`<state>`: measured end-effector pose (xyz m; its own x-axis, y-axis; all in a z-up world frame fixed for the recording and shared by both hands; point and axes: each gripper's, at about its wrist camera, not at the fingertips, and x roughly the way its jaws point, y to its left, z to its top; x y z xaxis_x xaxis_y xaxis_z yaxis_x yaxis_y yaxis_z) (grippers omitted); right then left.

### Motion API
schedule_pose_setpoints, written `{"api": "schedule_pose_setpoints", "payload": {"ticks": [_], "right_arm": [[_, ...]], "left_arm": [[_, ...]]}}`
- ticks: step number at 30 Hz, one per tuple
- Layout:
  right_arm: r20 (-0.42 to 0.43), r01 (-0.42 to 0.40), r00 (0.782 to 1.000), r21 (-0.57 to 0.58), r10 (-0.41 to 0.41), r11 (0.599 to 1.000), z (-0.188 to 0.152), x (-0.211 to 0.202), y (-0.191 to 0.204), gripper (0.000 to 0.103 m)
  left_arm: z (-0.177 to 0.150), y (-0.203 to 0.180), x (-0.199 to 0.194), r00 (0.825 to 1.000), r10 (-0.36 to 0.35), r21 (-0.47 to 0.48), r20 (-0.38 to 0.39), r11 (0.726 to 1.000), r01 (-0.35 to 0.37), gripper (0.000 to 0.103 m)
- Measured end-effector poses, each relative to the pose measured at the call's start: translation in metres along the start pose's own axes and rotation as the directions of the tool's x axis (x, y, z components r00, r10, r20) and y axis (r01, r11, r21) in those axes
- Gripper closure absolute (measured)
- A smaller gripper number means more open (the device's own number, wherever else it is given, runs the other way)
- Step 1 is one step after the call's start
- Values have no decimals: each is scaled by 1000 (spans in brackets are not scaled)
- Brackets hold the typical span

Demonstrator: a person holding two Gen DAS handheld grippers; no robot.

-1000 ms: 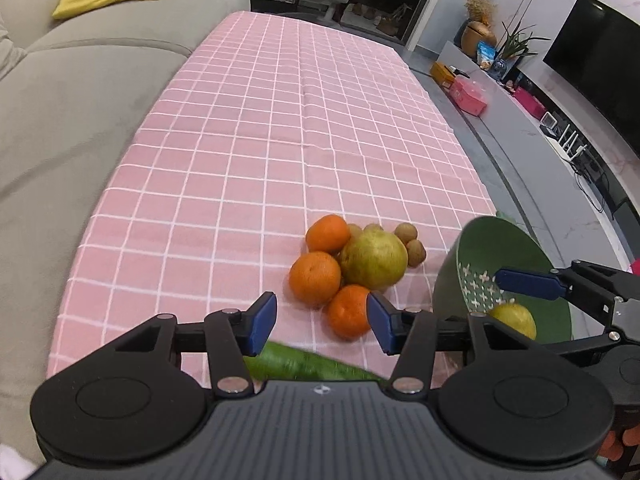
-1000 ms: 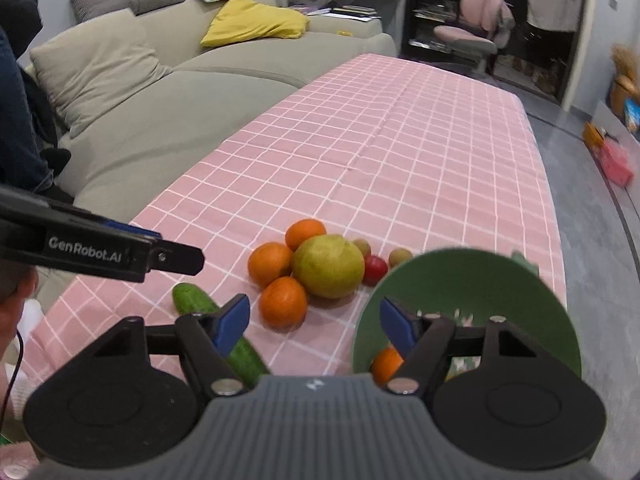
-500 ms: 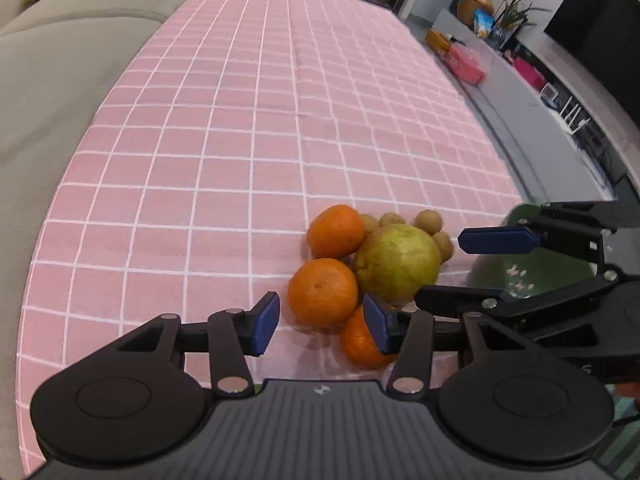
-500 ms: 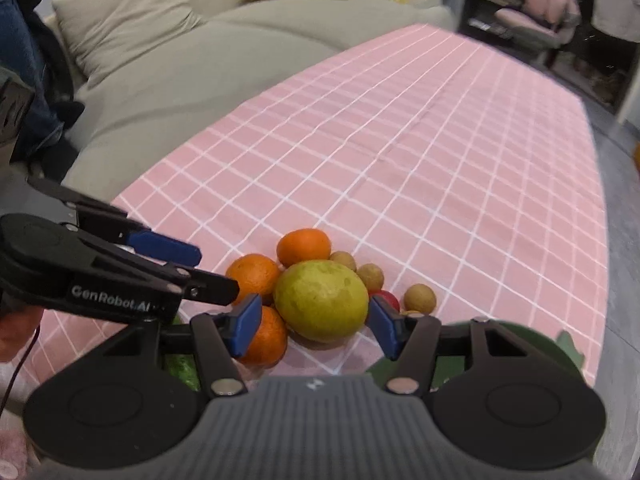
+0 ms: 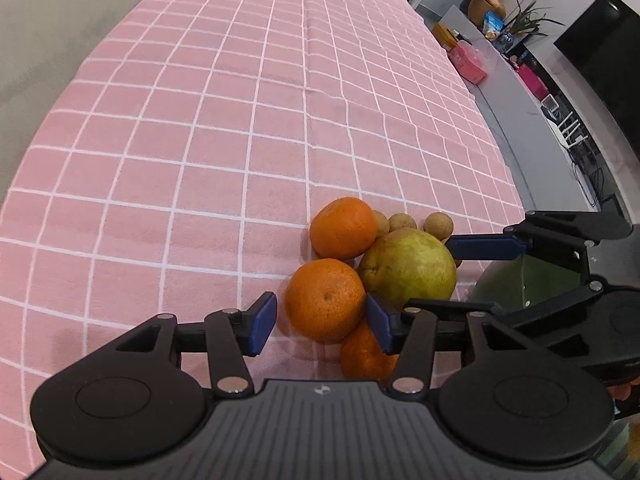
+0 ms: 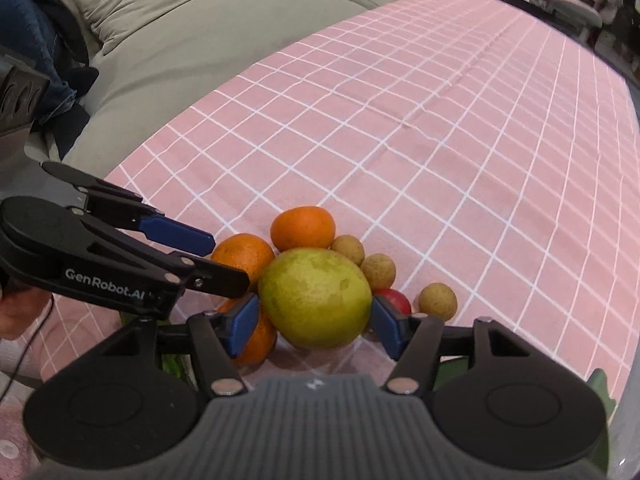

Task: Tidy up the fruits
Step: 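Grasp an orange with the left gripper while the right gripper grasps the large pear, then carry the orange with the left tool while the right tool carries the pear to the colander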

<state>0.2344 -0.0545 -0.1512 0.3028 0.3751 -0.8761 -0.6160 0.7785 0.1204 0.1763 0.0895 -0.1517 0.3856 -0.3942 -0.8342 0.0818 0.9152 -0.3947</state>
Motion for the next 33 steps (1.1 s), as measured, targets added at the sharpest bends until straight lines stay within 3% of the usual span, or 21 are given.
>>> {"api": "schedule_pose_setpoints", "payload": {"ticks": [9, 14, 18, 23, 27, 33], "right_arm": [[-26, -28, 999, -3, 28, 1000, 4, 11, -1, 35], [-22, -20, 1000, 39, 21, 999, 6, 14, -2, 35], [-24, -3, 1000, 53, 4, 999, 6, 14, -1, 40], [-8, 18, 1000, 34, -18, 999, 3, 11, 3, 42], [0, 37, 999, 34, -37, 999, 1, 7, 5, 42], [29, 56, 998, 40, -57, 998, -1, -6, 12, 42]], "left_arm": [[-2, 11, 5, 998, -57, -74, 14, 996, 58, 45], [-1, 12, 7, 999, -48, -100, 18, 994, 49, 45], [-2, 12, 6, 998, -47, -120, 30, 992, 50, 51], [-4, 5, 2, 999, 0, -98, 42, 995, 5, 52], [-4, 8, -7, 998, -10, -141, 65, 990, 20, 52], [-1, 1, -28, 994, 26, -132, 111, 991, -12, 52]]}}
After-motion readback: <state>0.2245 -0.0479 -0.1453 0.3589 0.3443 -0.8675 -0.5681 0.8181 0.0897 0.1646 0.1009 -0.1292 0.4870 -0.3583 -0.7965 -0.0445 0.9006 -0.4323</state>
